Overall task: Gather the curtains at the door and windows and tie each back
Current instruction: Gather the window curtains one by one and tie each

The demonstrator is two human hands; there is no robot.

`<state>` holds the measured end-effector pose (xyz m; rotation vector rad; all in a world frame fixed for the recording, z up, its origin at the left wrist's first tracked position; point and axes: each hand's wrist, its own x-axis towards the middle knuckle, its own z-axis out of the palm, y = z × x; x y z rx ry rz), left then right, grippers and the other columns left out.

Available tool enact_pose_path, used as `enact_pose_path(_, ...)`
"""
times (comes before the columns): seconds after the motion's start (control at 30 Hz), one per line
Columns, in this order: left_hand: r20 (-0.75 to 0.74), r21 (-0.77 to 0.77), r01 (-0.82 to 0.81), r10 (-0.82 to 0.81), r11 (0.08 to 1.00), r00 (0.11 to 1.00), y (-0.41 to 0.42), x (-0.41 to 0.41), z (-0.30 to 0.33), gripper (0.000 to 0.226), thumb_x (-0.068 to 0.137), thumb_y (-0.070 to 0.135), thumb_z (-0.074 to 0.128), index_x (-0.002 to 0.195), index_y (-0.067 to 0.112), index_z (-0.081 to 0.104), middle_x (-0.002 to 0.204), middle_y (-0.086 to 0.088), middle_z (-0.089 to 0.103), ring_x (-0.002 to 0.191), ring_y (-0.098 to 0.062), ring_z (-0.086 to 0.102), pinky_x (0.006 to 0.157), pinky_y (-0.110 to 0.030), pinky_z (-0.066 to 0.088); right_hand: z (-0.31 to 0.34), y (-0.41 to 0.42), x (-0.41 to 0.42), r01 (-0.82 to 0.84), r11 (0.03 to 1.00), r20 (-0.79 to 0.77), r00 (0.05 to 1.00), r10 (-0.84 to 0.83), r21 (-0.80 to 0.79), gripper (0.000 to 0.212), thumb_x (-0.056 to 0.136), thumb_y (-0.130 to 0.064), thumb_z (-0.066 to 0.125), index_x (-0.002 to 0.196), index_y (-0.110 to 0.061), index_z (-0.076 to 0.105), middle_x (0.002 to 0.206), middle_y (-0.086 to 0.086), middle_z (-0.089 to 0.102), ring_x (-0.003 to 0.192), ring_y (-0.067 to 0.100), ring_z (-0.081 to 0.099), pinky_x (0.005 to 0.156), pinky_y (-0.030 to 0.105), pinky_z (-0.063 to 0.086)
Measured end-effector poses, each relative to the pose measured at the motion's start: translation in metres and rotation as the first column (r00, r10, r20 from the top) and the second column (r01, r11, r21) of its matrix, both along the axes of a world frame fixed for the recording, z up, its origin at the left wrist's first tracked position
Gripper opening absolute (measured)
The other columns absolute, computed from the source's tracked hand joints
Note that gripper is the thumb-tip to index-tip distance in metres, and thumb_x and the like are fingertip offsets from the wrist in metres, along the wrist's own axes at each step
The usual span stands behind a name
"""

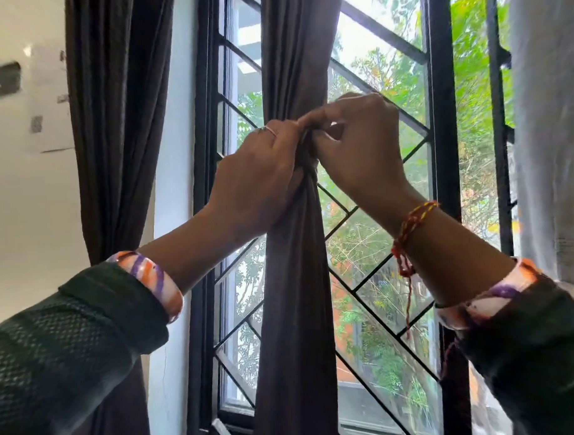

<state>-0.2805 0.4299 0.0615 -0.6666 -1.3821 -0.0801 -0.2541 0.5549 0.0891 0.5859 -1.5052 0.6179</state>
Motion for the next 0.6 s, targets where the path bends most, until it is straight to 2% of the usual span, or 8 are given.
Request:
enact_pose_path(0.03, -0.003, 0.016, -0.002, 0.002, 1.0, 1.0, -0.001, 0.001, 0.0, 0.035, 0.082, 0.015, 0.055, 0.114, 0.003, 0.047, 0.089, -0.02, 0.062, 0.074, -0.037, 0.06, 0.047, -0.043, 0.05, 0.0, 0.0, -0.002, -0.061, 0.998, 0.037, 0.997, 0.062, -0.028, 0.024, 0.072, -0.007, 0.061, 0.085, -0.017, 0.078, 0.079, 0.001, 0.074, 0.072, 0.007, 0.068, 0.071, 0.011, 0.051)
enact_pose_path(0.1, -0.052, -0.013, -0.122, 0.121, 0.993, 0.991, -0.005, 0.001, 0.002, 0.04, 0.082, 0.009, 0.06, 0.118, 0.005, 0.044, 0.088, -0.019, 0.063, 0.071, -0.035, 0.06, 0.043, -0.038, 0.048, 0.0, 0.0, -0.007, -0.13, 0.99, 0.103, 0.986, 0.134, -0.046, 0.019, 0.074, -0.01, 0.062, 0.085, -0.015, 0.076, 0.078, 0.001, 0.074, 0.073, 0.006, 0.069, 0.072, 0.016, 0.055)
enact_pose_path(0.2, -0.166, -0.093, -0.284, 0.267, 0.954, 0.949, -0.012, -0.002, 0.004, 0.024, 0.086, 0.009, 0.048, 0.102, -0.001, 0.062, 0.082, -0.019, 0.064, 0.067, -0.035, 0.061, 0.037, -0.031, 0.045, -0.005, 0.002, -0.01, -0.196, 0.978, 0.206, 0.956, 0.207, -0.071, 0.016, 0.071, -0.011, 0.065, 0.086, -0.018, 0.068, 0.081, 0.006, 0.072, 0.076, 0.016, 0.07, 0.073, 0.035, 0.058)
enact_pose_path(0.27, -0.147, -0.131, -0.296, 0.277, 0.946, 0.95, -0.015, -0.002, 0.005, 0.024, 0.084, 0.01, 0.045, 0.095, -0.002, 0.064, 0.082, -0.02, 0.065, 0.07, -0.036, 0.062, 0.039, -0.033, 0.046, -0.012, 0.004, -0.007, -0.303, 0.938, 0.234, 0.912, 0.336, -0.167, 0.026, 0.068, -0.007, 0.071, 0.083, -0.023, 0.057, 0.086, 0.008, 0.07, 0.076, 0.016, 0.067, 0.063, 0.029, 0.054)
enact_pose_path(0.37, 0.076, -0.057, -0.255, 0.259, 0.965, 0.963, -0.009, 0.005, 0.006, 0.021, 0.086, 0.016, 0.055, 0.102, 0.005, 0.062, 0.096, -0.016, 0.061, 0.085, -0.035, 0.059, 0.055, -0.038, 0.047, -0.037, -0.002, -0.003, -0.355, 0.91, 0.278, 0.871, 0.405, -0.215, 0.022, 0.066, -0.006, 0.071, 0.071, -0.021, 0.056, 0.079, 0.001, 0.066, 0.067, 0.018, 0.066, 0.059, 0.033, 0.054)
enact_pose_path(0.47, 0.336, 0.026, -0.238, 0.216, 0.971, 0.917, -0.004, 0.008, 0.014, 0.023, 0.084, 0.028, 0.055, 0.101, 0.014, 0.063, 0.112, -0.01, 0.051, 0.094, -0.033, 0.056, 0.074, -0.037, 0.046, -0.059, -0.011, -0.005, -0.466, 0.846, 0.459, 0.711, 0.532, -0.26, 0.014, 0.07, 0.0, 0.069, 0.066, -0.011, 0.062, 0.071, 0.008, 0.064, 0.061, 0.018, 0.065, 0.06, 0.043, 0.058)
enact_pose_path(0.53, 0.474, 0.023, -0.174, 0.143, 0.984, 0.869, -0.004, 0.011, 0.023, 0.018, 0.082, 0.031, 0.056, 0.082, 0.017, 0.068, 0.108, -0.007, 0.048, 0.093, -0.029, 0.055, 0.074, -0.031, 0.041, -0.063, -0.01, -0.01, -0.46, 0.843, 0.481, 0.693, 0.537, -0.279, 0.009, 0.067, -0.004, 0.073, 0.064, -0.011, 0.067, 0.07, 0.016, 0.067, 0.064, 0.019, 0.064, 0.067, 0.055, 0.057)
enact_pose_path(0.6, 0.605, 0.002, -0.1, 0.079, 0.995, 0.792, -0.004, 0.009, 0.031, 0.029, 0.078, 0.03, 0.055, 0.053, 0.016, 0.059, 0.089, -0.005, 0.047, 0.08, -0.022, 0.054, 0.062, -0.026, 0.035, -0.064, -0.009, -0.01, -0.475, 0.832, 0.467, 0.688, 0.555, -0.289, 0.01, 0.063, -0.015, 0.079, 0.059, -0.014, 0.069, 0.075, 0.021, 0.071, 0.068, 0.018, 0.064, 0.073, 0.056, 0.053)
